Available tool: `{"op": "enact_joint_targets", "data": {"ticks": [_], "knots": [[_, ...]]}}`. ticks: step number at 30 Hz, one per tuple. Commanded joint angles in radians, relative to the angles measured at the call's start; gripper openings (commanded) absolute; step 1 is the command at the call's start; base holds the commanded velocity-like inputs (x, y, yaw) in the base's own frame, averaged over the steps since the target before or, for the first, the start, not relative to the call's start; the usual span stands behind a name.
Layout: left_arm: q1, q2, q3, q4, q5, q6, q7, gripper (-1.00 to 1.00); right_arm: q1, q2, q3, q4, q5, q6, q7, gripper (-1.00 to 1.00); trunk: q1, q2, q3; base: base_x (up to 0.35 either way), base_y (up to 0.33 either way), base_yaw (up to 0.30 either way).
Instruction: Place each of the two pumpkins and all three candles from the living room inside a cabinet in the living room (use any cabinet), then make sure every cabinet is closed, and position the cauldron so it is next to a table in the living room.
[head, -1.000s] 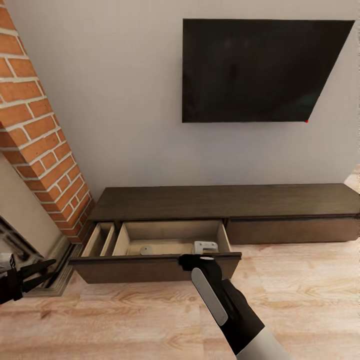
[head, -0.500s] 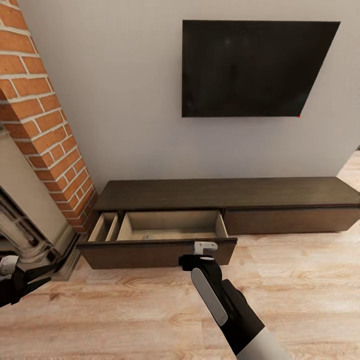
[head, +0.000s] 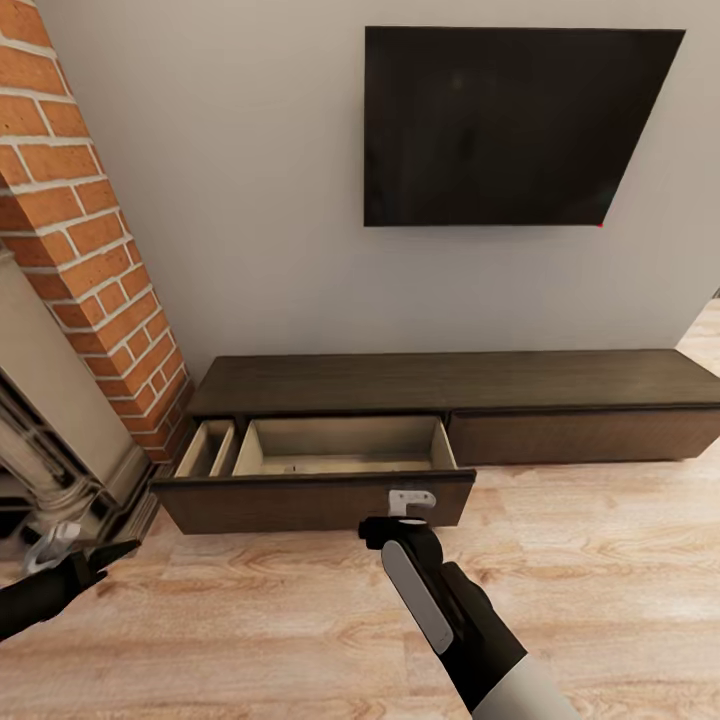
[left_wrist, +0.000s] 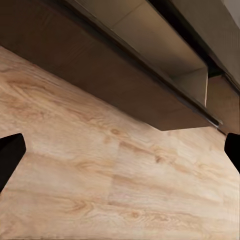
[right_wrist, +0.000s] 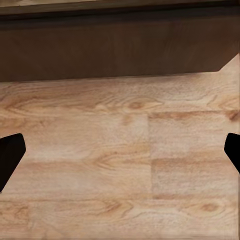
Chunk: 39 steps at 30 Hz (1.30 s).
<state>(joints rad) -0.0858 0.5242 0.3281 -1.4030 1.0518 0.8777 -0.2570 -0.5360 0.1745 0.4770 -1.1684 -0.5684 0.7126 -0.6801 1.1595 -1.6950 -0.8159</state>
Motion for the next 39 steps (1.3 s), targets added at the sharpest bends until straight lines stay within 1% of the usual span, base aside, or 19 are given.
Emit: {"op": "enact_joint_targets", "data": {"ticks": [1,2,3,5,7,9,10,12,14,15,16,17,18,19,20,23,28,33,39], "knots": [[-0.001,-0.004,-0.017,0.0,-0.002,-0.012,0.034,1.0,-0.001,0.0,0.001,0.002,-0.008,0.001,-0.01,1.0,0.004,-0.008,-0.004,0.0,0.0,0.0],[-0.001,-0.007,-0.036,-0.001,-0.002,-0.034,0.073,1.0,-0.001,0.0,0.0,0.004,-0.008,0.0,-0.01,1.0,0.008,-0.015,-0.007,0.0,0.0,0.0],[-0.001,-0.014,-0.067,-0.003,-0.003,-0.076,0.134,1.0,-0.001,0.0,-0.001,0.006,-0.007,0.0,-0.01,1.0,0.012,-0.022,-0.01,0.0,0.0,0.0],[-0.002,-0.031,-0.115,-0.004,-0.003,-0.127,0.218,1.0,-0.001,0.0,-0.002,0.007,-0.006,-0.002,-0.01,1.0,0.019,-0.036,-0.017,0.0,0.0,0.0],[-0.002,-0.058,-0.161,-0.005,-0.003,-0.163,0.3,1.0,-0.001,0.0,-0.004,0.014,-0.003,-0.003,-0.01,1.0,0.027,-0.05,-0.023,0.0,0.0,0.0],[-0.002,-0.087,-0.197,-0.005,-0.008,-0.186,0.375,1.0,-0.001,0.0,-0.004,0.028,0.0,-0.004,-0.01,1.0,0.035,-0.064,-0.029,0.0,0.0,0.0],[-0.002,-0.102,-0.21,-0.005,-0.019,-0.192,0.408,1.0,-0.001,0.0,-0.004,0.032,0.001,-0.005,-0.01,1.0,0.038,-0.071,-0.032,0.0,0.0,0.0],[-0.002,-0.133,-0.224,-0.005,-0.063,-0.201,0.456,1.0,-0.001,0.0,-0.003,0.037,0.003,-0.006,-0.01,1.0,0.046,-0.085,-0.039,0.0,0.0,0.0],[-0.002,-0.185,-0.231,-0.005,-0.17,-0.265,0.481,1.0,-0.001,0.0,-0.001,0.04,0.004,-0.008,-0.01,1.0,0.054,-0.099,-0.045,0.0,0.0,0.0],[-0.002,-0.222,-0.233,-0.004,-0.246,-0.32,0.487,1.0,-0.001,0.0,-0.001,0.04,0.005,-0.01,-0.01,1.0,0.058,-0.106,-0.048,0.0,0.0,0.0],[-0.002,-0.248,-0.234,-0.004,-0.299,-0.352,0.489,1.0,-0.001,0.0,0.0,0.041,0.005,-0.011,-0.01,1.0,0.061,-0.113,-0.051,0.0,0.0,0.0],[-0.002,-0.287,-0.235,-0.003,-0.374,-0.385,0.491,1.0,-0.001,0.0,0.0,0.04,0.005,-0.012,-0.011,1.0,0.065,-0.12,-0.054,0.0,0.0,0.0],[-0.002,-0.317,-0.236,-0.001,-0.437,-0.403,0.492,1.0,-0.001,0.0,0.0,0.04,0.005,-0.013,-0.011,1.0,0.069,-0.127,-0.057,0.0,0.0,0.0],[-0.002,-0.335,-0.236,0.0,-0.483,-0.414,0.494,1.0,-0.001,0.0,0.0,0.041,0.005,-0.013,-0.012,1.0,0.073,-0.134,-0.06,0.0,0.0,0.0],[-0.002,-0.342,-0.236,0.0,-0.502,-0.418,0.494,1.0,-0.001,0.0,0.0,0.041,0.005,-0.013,-0.012,1.0,0.077,-0.141,-0.064,0.0,0.0,0.0],[-0.002,-0.352,-0.236,0.001,-0.528,-0.429,0.494,1.0,-0.001,0.0,0.0,0.043,0.006,-0.018,-0.012,1.0,0.088,-0.162,-0.073,0.0,0.0,0.0],[-0.002,-0.354,-0.237,0.009,-0.536,-0.478,0.493,1.0,-0.001,0.0,-0.005,0.093,0.005,-0.101,-0.011,1.0,0.107,-0.197,-0.089,0.0,0.0,0.0],[-0.002,-0.354,-0.241,0.028,-0.54,-0.488,0.493,1.0,-0.01,0.0,-0.008,0.159,0.006,-0.122,-0.01,1.0,0.127,-0.232,-0.104,0.0,0.0,0.0],[-0.002,-0.355,-0.242,0.037,-0.541,-0.49,0.493,1.0,-0.01,0.0,0.0,0.193,0.006,-0.27,-0.01,1.0,0.15,-0.274,-0.123,0.0,0.0,0.0]]}}
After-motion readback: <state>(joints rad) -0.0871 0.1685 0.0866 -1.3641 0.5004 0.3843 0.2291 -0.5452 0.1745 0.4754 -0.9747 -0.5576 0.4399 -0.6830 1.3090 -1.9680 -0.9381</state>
